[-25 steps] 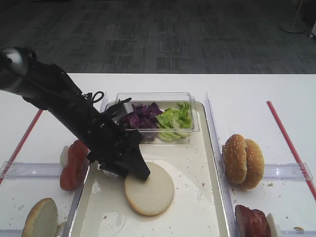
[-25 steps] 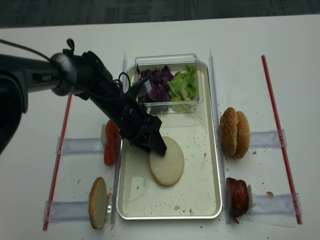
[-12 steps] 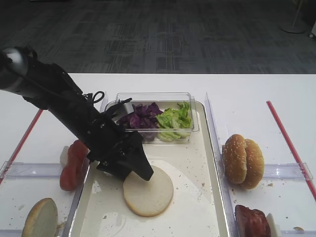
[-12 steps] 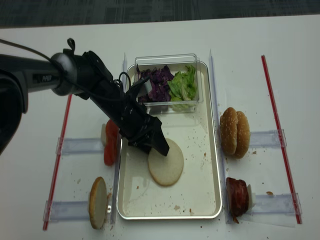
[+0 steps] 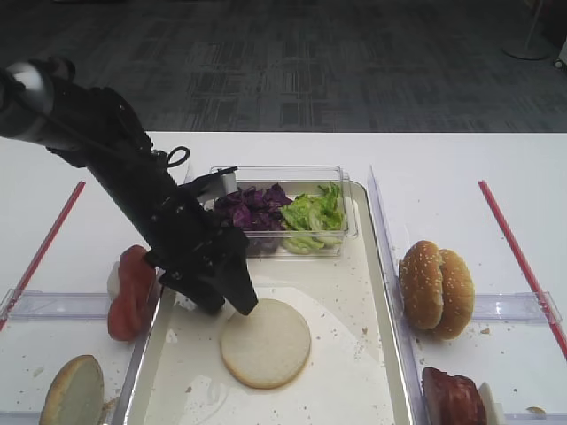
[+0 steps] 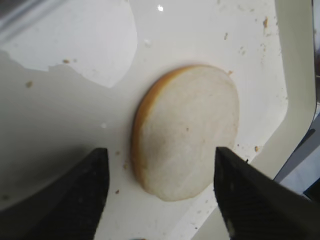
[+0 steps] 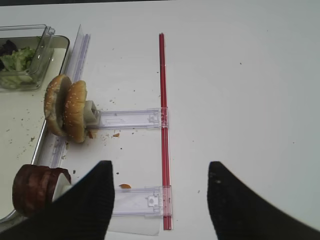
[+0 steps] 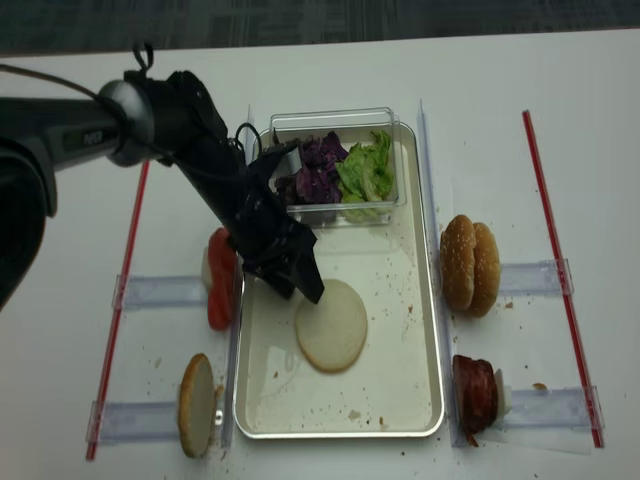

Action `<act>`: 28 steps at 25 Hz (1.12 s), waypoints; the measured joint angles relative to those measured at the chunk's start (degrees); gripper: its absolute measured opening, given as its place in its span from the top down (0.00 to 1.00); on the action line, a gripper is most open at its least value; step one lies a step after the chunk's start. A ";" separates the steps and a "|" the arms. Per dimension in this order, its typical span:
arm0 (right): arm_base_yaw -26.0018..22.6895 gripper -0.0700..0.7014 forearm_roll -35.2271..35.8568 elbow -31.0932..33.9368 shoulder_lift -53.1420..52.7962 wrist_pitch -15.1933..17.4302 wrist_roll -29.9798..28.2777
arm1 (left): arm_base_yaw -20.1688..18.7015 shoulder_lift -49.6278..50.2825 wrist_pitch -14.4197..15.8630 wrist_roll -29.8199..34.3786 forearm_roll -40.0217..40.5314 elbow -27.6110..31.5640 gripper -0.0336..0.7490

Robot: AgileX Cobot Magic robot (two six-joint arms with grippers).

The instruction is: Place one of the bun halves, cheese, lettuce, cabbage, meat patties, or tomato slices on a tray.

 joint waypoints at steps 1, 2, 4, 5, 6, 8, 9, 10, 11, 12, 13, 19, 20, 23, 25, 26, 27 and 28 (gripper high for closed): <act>0.00 0.33 0.00 0.00 0.00 0.00 0.00 | 0.00 0.00 0.53 -0.58 0.70 -1.21 0.42; 0.00 0.33 0.00 0.00 0.00 0.00 0.00 | 0.00 0.00 0.97 -1.21 1.10 -2.43 0.42; 0.00 0.33 0.00 0.00 0.00 0.00 0.00 | 0.00 0.00 1.32 -2.26 1.22 -4.65 0.42; 0.00 0.33 0.00 0.00 0.00 0.00 0.00 | 0.00 0.00 1.36 -2.75 1.38 -5.93 0.42; 0.00 0.33 0.00 0.00 0.00 0.00 0.00 | 0.00 0.00 1.36 -3.39 1.41 -7.21 0.42; 0.00 0.33 0.00 0.00 0.00 0.00 0.00 | -0.11 0.00 1.50 -4.74 1.64 -9.55 0.42; 0.09 0.33 0.00 0.00 0.00 0.00 0.00 | -0.19 0.00 1.54 -5.59 2.17 -10.72 0.42; 0.09 0.33 0.00 0.00 0.00 0.00 0.00 | -0.43 0.00 1.63 -6.32 2.74 -11.72 0.42; 0.00 0.33 0.00 0.00 0.00 0.00 0.00 | -0.70 0.00 1.63 -6.82 3.43 -12.44 0.42; 0.00 0.33 0.00 0.00 0.00 0.00 0.00 | -1.11 -0.32 1.76 -7.38 4.50 -13.21 0.42; 0.00 0.33 0.00 0.00 0.00 0.00 0.00 | -1.46 -0.60 1.76 -8.21 5.76 -13.92 0.42; 0.00 0.33 0.00 0.00 0.00 0.00 0.00 | -5.13 -4.35 2.62 -14.90 16.35 -16.94 0.42; 0.00 0.33 0.00 0.00 0.00 0.00 0.00 | -5.69 -4.75 2.95 -16.37 18.73 -17.31 0.42; 0.00 0.33 0.00 0.00 0.00 0.00 0.00 | -7.27 -5.41 3.07 -20.77 25.46 -17.54 0.42; 0.00 0.33 0.00 0.00 0.00 0.00 0.00 | -8.08 -5.41 3.19 -22.70 28.94 -17.54 0.42; 0.00 0.33 0.00 0.00 0.00 0.00 0.00 | -8.29 -5.41 3.19 -23.26 30.19 -17.54 0.42; 0.00 0.33 0.00 0.00 0.00 0.00 0.00 | -8.55 -5.41 3.19 -23.82 31.19 -17.54 0.42; 0.00 0.33 0.00 0.00 0.00 0.00 0.00 | -8.77 -5.41 3.19 -24.54 32.18 -17.54 0.42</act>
